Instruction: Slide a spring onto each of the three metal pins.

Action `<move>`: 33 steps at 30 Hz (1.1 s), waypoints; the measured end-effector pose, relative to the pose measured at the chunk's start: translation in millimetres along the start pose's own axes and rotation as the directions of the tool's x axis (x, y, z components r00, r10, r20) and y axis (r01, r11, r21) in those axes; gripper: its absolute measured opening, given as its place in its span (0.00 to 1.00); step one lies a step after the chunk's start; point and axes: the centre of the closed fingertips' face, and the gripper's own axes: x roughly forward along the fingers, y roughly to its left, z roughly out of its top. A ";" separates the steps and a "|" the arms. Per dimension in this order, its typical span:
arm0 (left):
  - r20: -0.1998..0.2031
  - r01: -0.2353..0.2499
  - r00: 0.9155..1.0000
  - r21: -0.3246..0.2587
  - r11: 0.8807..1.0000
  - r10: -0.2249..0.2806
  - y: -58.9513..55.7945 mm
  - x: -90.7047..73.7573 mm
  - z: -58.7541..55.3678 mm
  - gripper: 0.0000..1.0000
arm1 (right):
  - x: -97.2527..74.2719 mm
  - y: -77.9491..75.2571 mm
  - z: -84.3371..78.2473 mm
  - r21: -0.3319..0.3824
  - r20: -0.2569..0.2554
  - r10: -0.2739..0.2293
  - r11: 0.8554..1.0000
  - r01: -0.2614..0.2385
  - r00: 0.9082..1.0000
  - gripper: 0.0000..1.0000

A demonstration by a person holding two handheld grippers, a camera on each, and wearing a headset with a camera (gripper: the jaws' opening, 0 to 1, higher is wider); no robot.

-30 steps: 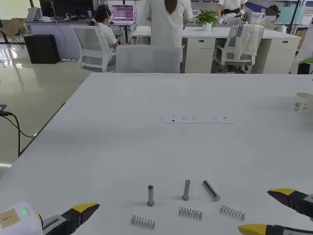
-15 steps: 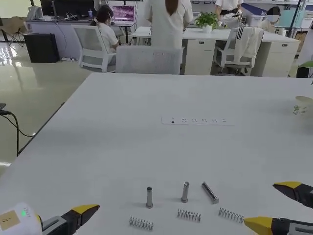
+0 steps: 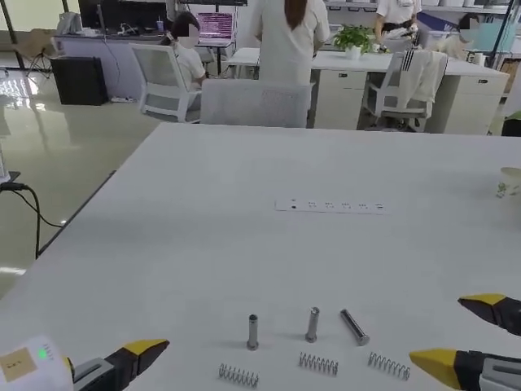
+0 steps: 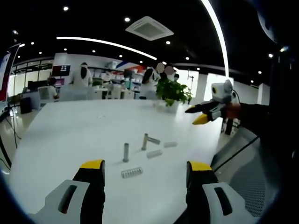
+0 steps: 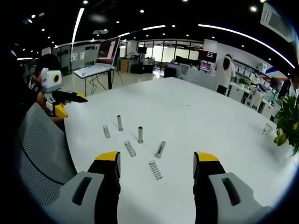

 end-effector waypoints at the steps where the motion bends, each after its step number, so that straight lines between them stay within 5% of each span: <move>1: 0.000 0.000 1.000 0.000 1.000 0.000 -0.6 0.0 0.0 0.66 | 0.9 -1.1 1.0 -0.001 -0.002 0.000 1.000 0.000 1.000 0.62; 12: -0.014 -0.001 1.000 0.002 1.000 0.002 -2.7 0.9 -0.8 0.66 | 33.3 -14.9 20.4 -0.023 -0.037 0.013 1.000 -0.014 0.999 0.54; 26: -0.024 0.000 1.000 0.002 1.000 0.000 0.9 0.3 -2.7 0.66 | 102.9 -24.3 1.9 0.030 -0.170 0.043 0.999 -0.039 0.985 0.35; 33: -0.036 -0.001 0.999 0.008 1.000 0.001 2.2 0.4 -4.1 0.66 | 140.9 -23.7 -22.3 0.055 -0.293 0.049 0.998 -0.035 0.955 0.25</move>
